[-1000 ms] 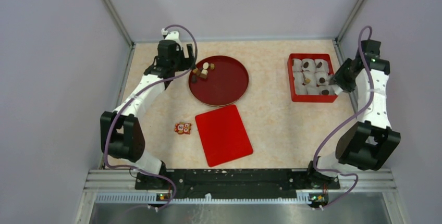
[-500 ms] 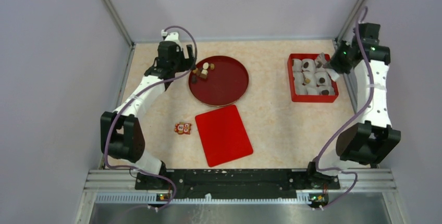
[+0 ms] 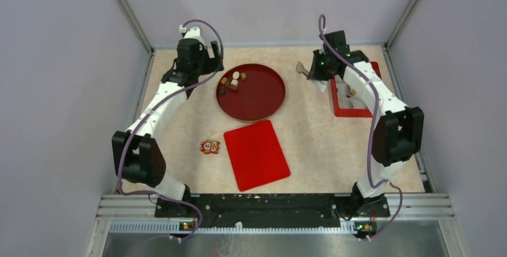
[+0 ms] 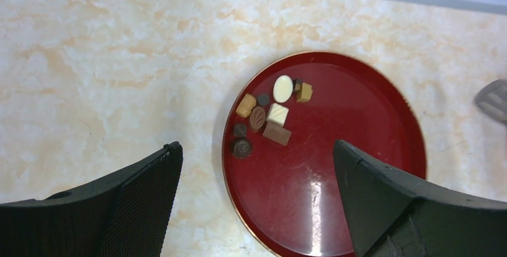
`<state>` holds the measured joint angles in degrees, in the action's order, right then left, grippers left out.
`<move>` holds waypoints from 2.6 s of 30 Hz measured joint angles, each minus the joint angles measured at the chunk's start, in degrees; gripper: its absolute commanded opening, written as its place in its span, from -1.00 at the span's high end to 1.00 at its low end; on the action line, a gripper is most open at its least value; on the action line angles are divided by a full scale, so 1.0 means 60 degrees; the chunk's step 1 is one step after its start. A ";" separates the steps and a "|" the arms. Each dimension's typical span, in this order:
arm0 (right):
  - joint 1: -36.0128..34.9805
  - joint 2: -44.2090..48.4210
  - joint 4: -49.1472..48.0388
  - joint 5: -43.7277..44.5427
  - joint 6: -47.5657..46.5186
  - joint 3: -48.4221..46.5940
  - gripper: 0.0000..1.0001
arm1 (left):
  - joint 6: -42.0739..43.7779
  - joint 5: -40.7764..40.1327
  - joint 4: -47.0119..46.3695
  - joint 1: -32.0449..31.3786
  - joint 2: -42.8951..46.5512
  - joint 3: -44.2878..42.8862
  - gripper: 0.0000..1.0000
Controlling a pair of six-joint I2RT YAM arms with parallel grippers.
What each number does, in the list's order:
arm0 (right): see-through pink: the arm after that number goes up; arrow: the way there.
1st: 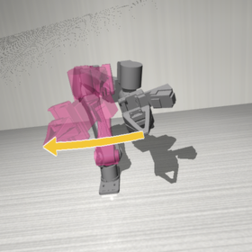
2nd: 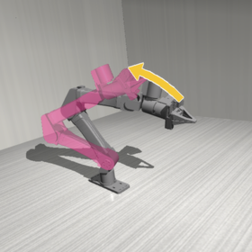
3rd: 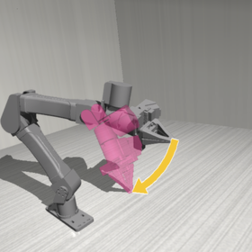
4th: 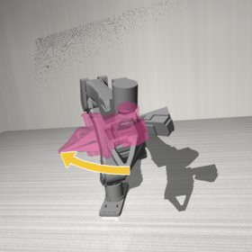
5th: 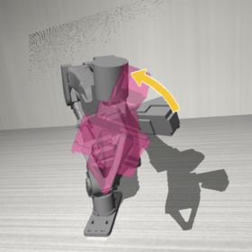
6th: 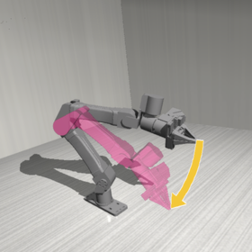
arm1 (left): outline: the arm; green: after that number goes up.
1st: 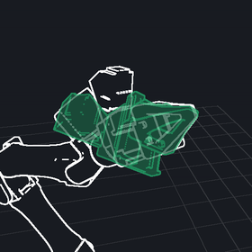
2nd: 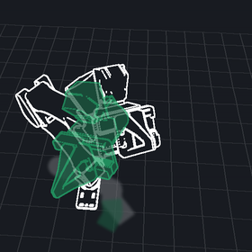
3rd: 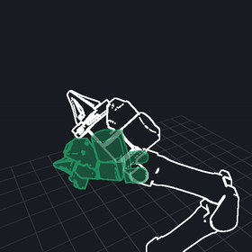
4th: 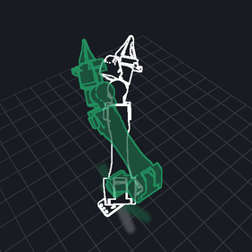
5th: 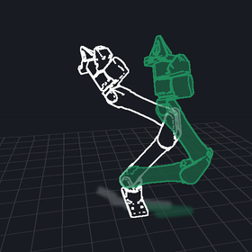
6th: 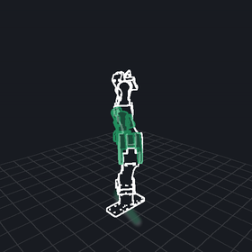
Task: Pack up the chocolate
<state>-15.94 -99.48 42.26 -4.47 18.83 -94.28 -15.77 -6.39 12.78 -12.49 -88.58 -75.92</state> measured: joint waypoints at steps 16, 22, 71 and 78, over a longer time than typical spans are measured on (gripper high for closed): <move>-0.1264 -0.0240 -0.4306 0.3115 0.0714 0.3759 0.73 | -0.1246 0.1202 0.2335 0.0000 -0.0929 -0.2116 -0.97; -0.1373 -0.0033 -0.4903 0.3242 0.1209 0.4554 0.18 | -0.1898 0.1931 0.3410 0.0004 -0.1137 -0.1989 -0.97; -0.5829 0.3898 -0.6324 0.1956 0.3876 1.0371 -0.70 | -0.5231 0.2433 0.1971 -0.3377 0.5089 0.8389 -0.97; -0.5825 0.3362 -0.7817 0.1588 0.4404 1.0480 -0.69 | -0.5493 0.3136 0.0076 -0.3381 0.4211 0.8459 -0.98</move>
<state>-50.89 -79.31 -4.64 5.06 45.25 -31.40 -48.73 12.43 13.23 -32.77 -63.31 -25.17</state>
